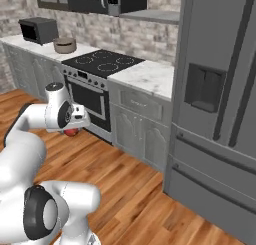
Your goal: Turn on the sink faucet. Then move the onion from the counter to the sink. Turn off the sink. Move the vegetable from the sink to the pot next to the stove. Finally move the pot to the rear right burner.
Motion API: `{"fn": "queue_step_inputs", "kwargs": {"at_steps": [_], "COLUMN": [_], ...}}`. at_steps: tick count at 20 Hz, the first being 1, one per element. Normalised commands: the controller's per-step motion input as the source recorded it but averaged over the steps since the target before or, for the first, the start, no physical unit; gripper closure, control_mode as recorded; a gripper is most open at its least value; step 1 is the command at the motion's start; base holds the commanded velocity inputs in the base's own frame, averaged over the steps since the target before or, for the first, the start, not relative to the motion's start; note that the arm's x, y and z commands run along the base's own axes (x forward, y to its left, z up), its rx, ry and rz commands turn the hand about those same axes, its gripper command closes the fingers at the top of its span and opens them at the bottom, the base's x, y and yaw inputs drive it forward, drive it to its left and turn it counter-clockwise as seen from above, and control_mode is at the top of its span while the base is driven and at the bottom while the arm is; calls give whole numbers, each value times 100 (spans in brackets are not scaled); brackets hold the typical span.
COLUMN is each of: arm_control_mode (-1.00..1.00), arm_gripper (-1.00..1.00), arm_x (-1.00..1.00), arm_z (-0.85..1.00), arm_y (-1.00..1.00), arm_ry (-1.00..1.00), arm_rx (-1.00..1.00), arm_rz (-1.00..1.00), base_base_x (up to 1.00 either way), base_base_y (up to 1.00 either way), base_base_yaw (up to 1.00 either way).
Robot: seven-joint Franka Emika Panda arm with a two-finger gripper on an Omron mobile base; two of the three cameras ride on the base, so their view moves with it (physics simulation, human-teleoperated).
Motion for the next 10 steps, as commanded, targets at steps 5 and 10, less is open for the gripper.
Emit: {"fn": "queue_step_inputs", "kwargs": {"at_steps": [5, 10], "arm_control_mode": [100, 100], "arm_gripper": [100, 100], "arm_x": [0, 0], "arm_z": [0, 0], "arm_y": [0, 0], "arm_ry": [0, 0], "arm_rx": [0, 0], "arm_rz": [0, 0], "base_base_x": [64, 60], "base_base_y": [84, 86], "base_base_yaw": [0, 0]}}
